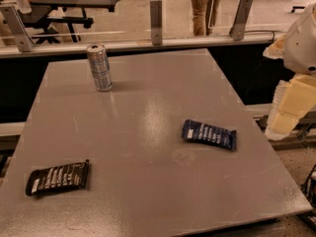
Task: Pick rxbar blueberry
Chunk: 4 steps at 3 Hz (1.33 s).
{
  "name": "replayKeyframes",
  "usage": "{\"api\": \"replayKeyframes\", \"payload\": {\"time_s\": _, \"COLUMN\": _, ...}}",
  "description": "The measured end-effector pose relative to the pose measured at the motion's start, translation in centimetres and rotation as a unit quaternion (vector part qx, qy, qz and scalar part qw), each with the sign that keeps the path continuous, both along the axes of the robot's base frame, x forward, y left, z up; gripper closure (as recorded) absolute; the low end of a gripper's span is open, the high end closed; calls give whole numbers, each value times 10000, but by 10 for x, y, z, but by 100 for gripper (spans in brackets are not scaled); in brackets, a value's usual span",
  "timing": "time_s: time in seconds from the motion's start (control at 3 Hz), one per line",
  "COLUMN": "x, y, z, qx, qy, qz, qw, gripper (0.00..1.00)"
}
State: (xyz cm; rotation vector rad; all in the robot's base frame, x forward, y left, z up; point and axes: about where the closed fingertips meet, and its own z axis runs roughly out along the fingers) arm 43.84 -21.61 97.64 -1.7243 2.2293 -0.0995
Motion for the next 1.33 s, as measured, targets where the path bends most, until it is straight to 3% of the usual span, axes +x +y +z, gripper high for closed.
{"api": "replayKeyframes", "payload": {"time_s": 0.67, "x": 18, "y": 16, "z": -29, "qx": 74, "qy": 72, "qz": 123, "qw": 9999, "gripper": 0}}
{"api": "replayKeyframes", "payload": {"time_s": 1.33, "x": 35, "y": 49, "z": -100, "qx": 90, "qy": 496, "qz": 320, "qw": 9982, "gripper": 0}}
